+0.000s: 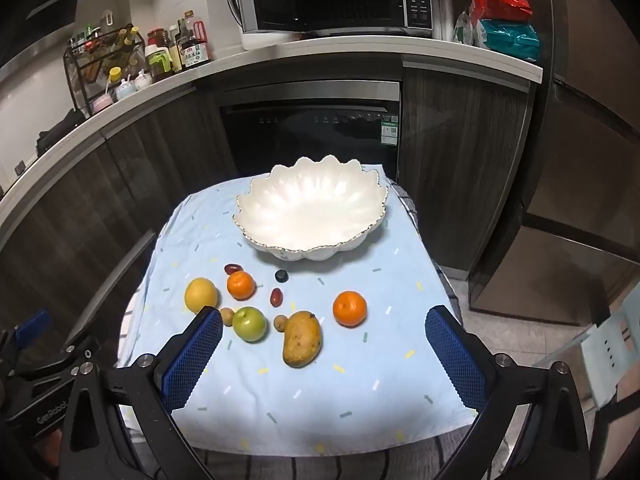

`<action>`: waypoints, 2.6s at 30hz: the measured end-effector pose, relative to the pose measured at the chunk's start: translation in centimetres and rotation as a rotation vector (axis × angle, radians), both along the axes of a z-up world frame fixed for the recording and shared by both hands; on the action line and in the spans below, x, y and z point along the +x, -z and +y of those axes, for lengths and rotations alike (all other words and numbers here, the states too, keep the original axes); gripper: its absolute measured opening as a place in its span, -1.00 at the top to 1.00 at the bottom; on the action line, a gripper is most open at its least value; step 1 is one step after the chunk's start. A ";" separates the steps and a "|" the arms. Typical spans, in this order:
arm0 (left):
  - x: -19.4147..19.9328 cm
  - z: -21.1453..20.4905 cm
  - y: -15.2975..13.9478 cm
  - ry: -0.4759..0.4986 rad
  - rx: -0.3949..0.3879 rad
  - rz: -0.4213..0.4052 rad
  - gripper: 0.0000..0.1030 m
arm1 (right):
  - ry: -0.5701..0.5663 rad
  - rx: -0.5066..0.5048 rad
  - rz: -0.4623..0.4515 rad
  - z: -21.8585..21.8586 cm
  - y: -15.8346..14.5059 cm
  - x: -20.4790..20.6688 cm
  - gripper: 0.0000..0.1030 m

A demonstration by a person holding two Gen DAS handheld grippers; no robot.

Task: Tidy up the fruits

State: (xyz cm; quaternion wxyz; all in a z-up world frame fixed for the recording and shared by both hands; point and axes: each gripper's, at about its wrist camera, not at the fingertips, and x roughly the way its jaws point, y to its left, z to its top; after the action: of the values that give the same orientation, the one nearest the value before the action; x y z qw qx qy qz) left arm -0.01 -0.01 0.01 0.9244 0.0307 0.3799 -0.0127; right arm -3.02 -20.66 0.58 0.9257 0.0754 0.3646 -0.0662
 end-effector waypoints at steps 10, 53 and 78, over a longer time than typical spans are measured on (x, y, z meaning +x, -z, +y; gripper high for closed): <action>0.0 0.0 0.0 -0.001 -0.002 0.003 -0.99 | -0.001 0.000 -0.001 0.0 -0.1 -0.1 -0.99; -0.2 0.0 0.5 0.000 -0.004 0.014 -0.99 | 0.000 0.000 -0.016 -0.4 -0.3 -0.4 -0.99; -0.2 -0.1 0.6 0.000 -0.003 0.015 -0.99 | 0.007 -0.006 -0.015 -1.2 -0.6 -0.2 -0.99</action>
State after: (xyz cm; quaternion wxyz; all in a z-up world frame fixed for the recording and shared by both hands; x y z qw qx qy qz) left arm -0.19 -0.14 -0.57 0.9216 0.0290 0.3867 -0.0134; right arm -3.27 -21.86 1.21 0.9285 0.0742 0.3571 -0.0698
